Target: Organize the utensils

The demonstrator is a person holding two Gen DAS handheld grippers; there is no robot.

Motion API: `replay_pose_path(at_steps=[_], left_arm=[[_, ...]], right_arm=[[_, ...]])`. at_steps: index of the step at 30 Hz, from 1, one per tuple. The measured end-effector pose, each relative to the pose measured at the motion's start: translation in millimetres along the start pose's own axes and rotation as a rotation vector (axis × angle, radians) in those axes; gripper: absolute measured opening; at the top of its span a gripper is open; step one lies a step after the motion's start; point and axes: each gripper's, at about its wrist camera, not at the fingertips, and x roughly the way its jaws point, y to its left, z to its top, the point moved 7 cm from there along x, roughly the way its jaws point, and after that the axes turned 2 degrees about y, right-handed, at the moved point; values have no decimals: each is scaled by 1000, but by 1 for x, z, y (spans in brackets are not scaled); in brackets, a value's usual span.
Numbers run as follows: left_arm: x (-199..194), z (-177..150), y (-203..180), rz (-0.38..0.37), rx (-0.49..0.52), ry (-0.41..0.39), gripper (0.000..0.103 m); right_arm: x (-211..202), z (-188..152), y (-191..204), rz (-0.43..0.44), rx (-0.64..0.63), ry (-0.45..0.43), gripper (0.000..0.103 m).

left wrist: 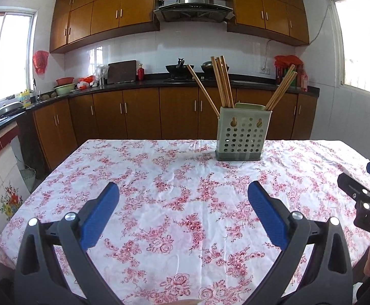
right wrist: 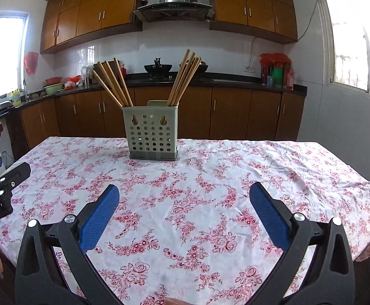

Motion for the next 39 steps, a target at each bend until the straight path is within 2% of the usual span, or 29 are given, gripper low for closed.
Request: replay_pose_path(at_steps=[39], left_arm=[[0, -2, -8, -23, 9, 5, 99]], right_arm=[[-1, 1, -3, -8, 21, 7, 101]])
